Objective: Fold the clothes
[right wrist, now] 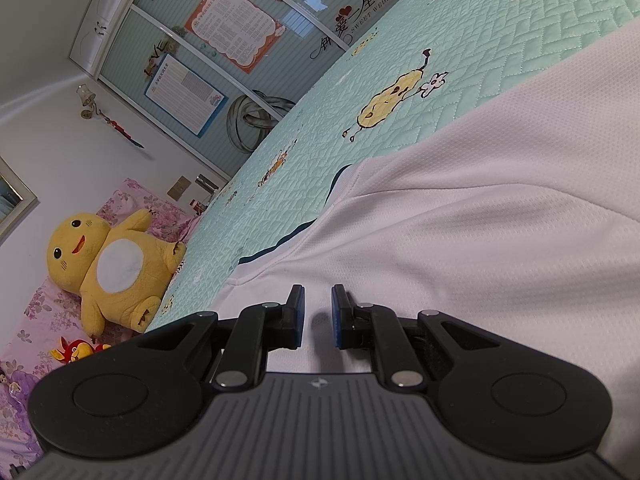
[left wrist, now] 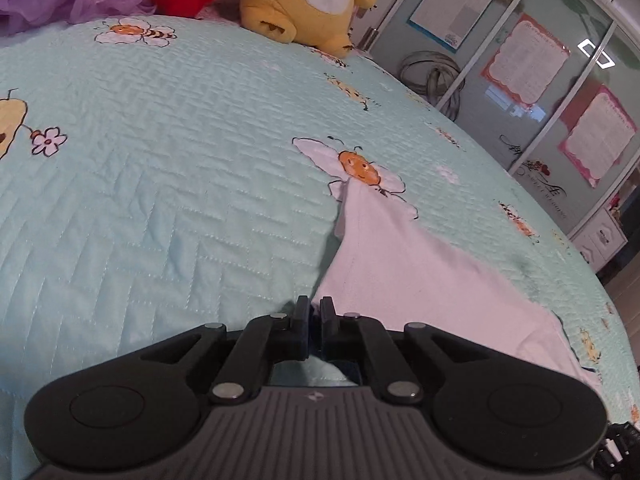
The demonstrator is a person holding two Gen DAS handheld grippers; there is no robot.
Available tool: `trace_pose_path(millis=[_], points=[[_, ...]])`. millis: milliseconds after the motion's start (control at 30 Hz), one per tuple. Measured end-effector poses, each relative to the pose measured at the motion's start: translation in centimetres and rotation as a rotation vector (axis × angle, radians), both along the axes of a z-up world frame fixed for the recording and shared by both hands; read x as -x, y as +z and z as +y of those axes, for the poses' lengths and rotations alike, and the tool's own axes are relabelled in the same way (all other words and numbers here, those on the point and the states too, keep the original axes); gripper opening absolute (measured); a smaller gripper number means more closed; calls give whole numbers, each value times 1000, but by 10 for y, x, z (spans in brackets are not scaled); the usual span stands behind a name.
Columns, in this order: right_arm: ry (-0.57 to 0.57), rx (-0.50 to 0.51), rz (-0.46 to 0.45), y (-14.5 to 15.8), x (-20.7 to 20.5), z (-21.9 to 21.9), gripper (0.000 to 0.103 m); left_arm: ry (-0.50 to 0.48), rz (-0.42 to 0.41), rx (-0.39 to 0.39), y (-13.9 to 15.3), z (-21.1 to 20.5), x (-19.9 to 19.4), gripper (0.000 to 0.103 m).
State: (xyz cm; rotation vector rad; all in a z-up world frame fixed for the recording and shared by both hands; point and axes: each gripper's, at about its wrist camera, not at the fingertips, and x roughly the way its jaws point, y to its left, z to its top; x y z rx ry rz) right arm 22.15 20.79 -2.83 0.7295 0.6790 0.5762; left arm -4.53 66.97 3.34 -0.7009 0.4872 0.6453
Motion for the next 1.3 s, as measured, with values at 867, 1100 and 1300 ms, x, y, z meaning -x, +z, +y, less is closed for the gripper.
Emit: trace_pose_path(millis=[867,1100,1300], points=[[2,-6,4,-1,-2,-1,14,-49,100,-231,-7,-11,-93,28],[2,-6,4,-1,-2,-1,14,-132,34,-299,24,-58,-131,28],[2,-8,4,-1,-2,-1,14,-431,90,-291,-12,-92,-207,48]])
